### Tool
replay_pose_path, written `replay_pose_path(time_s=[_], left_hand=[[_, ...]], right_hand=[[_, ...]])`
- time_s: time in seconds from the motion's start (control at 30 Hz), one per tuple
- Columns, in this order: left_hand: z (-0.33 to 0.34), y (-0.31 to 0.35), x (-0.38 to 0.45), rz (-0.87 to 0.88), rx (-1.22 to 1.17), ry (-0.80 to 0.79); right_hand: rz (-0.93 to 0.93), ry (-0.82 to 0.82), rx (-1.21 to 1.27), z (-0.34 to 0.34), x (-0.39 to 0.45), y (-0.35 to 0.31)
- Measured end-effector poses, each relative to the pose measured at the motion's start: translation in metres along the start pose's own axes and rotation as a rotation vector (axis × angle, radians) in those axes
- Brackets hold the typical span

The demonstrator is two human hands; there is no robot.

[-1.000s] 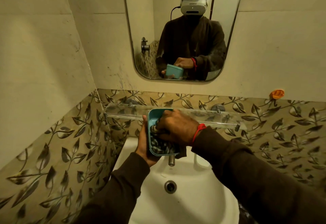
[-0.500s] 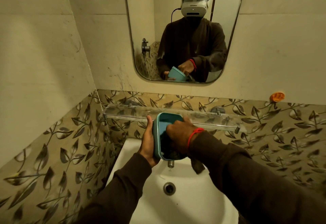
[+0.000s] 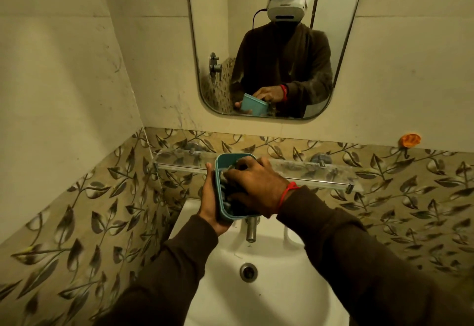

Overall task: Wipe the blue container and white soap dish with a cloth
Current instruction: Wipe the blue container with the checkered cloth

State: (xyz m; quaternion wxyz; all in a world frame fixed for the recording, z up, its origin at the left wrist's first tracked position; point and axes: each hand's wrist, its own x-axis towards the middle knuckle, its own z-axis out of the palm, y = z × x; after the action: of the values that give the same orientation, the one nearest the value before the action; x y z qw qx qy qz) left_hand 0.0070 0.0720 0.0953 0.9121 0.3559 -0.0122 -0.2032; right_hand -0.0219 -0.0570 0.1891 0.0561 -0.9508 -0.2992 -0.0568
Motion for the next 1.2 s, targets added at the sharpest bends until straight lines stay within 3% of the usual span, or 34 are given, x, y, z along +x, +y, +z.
replay_pose_path(time_s=[0.1, 0.2, 0.43, 0.67, 0.9, 1.1, 1.2], left_hand=[[-0.007, -0.001, -0.006, -0.012, 0.000, -0.037], [-0.002, -0.002, -0.009, -0.029, 0.026, -0.044], [0.001, 0.014, -0.005, 0.023, 0.069, -0.051], [-0.002, 0.006, -0.003, 0.023, 0.117, -0.053], [-0.009, 0.008, 0.002, 0.034, 0.095, -0.020], [-0.005, 0.011, 0.001, 0.059, 0.137, -0.004], [-0.003, 0.010, 0.000, 0.048, 0.093, -0.009]], right_hand=[[-0.056, -0.112, -0.015, -0.002, -0.008, 0.002], [-0.122, -0.043, -0.191, 0.002, -0.011, -0.004], [0.105, 0.085, -0.450, 0.002, -0.011, -0.021], [0.087, 0.003, -0.554, 0.002, -0.018, -0.028], [0.066, -0.098, -0.365, 0.000, -0.024, -0.029], [0.166, -0.188, 0.113, -0.011, -0.019, -0.030], [0.184, -0.241, 0.185, -0.015, -0.015, -0.031]])
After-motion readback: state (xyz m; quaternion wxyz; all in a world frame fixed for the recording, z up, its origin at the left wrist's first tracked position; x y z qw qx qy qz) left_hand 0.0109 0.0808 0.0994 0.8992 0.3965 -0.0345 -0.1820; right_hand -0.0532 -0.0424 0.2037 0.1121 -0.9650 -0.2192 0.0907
